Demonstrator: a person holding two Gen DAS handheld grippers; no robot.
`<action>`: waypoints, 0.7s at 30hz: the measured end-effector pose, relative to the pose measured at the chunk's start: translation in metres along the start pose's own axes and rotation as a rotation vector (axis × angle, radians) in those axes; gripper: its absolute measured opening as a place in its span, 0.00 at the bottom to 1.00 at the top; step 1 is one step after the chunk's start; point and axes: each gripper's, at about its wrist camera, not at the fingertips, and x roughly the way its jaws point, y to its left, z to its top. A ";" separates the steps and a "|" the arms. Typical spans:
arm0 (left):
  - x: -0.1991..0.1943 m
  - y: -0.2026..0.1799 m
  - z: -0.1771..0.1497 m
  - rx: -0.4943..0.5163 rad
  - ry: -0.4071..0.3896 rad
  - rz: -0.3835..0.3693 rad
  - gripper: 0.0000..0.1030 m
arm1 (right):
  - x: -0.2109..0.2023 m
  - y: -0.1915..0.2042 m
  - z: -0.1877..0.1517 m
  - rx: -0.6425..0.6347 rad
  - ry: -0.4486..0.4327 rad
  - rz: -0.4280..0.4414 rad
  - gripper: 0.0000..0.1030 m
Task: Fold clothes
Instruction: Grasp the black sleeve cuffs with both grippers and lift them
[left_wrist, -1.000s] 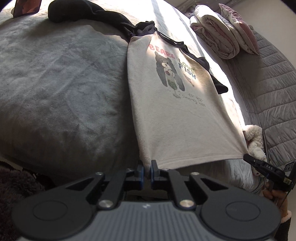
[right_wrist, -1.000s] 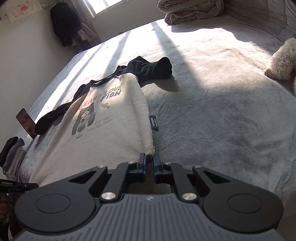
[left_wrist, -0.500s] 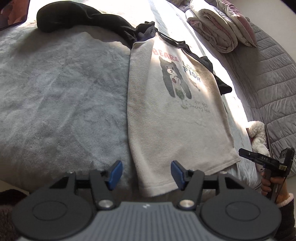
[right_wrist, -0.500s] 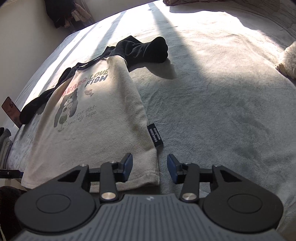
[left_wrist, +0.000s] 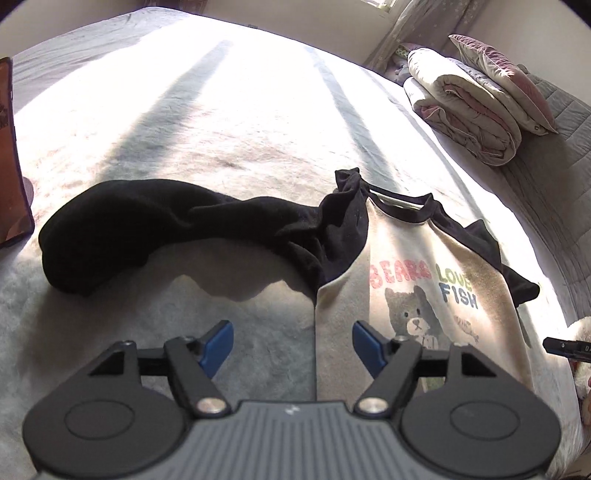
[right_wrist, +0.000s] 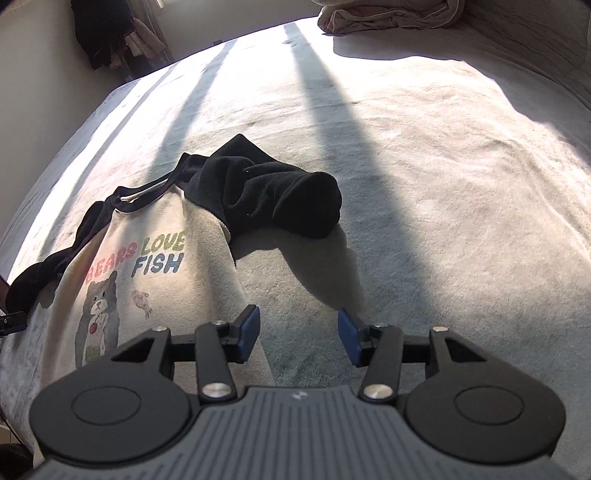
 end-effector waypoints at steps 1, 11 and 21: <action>0.007 -0.002 0.008 0.017 -0.014 0.018 0.73 | 0.007 -0.001 0.008 0.003 -0.003 -0.004 0.51; 0.072 -0.012 0.058 0.162 -0.061 0.128 0.78 | 0.050 -0.019 0.069 0.066 -0.057 -0.037 0.57; 0.103 -0.032 0.058 0.314 -0.109 0.305 0.12 | 0.097 -0.016 0.071 0.004 -0.009 0.003 0.33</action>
